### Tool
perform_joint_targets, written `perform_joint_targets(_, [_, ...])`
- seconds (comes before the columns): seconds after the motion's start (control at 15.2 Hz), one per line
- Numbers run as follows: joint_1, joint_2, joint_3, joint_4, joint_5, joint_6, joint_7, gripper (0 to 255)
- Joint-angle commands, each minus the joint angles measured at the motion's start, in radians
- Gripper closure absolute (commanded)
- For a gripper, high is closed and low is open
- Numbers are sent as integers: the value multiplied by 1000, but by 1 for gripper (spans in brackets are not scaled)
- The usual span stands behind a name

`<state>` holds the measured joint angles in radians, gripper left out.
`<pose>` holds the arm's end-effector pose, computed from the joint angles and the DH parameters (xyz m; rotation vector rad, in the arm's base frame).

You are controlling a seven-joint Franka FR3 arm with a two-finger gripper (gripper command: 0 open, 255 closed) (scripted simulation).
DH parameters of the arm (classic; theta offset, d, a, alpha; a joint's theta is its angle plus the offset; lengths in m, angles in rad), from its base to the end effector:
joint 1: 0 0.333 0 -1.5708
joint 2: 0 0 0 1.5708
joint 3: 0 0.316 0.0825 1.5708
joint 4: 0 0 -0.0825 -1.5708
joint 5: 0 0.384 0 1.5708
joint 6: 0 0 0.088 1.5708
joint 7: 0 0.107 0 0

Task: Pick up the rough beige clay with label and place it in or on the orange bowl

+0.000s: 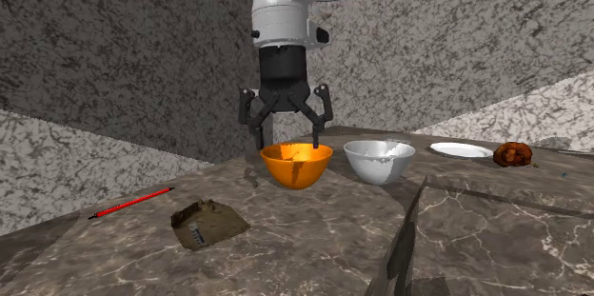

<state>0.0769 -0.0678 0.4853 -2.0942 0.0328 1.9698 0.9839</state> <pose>0.4413 0.2840 0.4430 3.0210 -0.6714 -0.0692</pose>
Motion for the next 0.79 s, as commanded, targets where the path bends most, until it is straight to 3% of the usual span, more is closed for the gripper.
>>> perform_joint_targets(0.0, [11, 91, 22, 58, -46, 24, 75, 0])
perform_joint_targets(0.33, [71, 309, 35, 239, -168, 29, 236, 0])
perform_joint_targets(0.73, [188, 572, -2, 521, -288, -18, 375, 0])
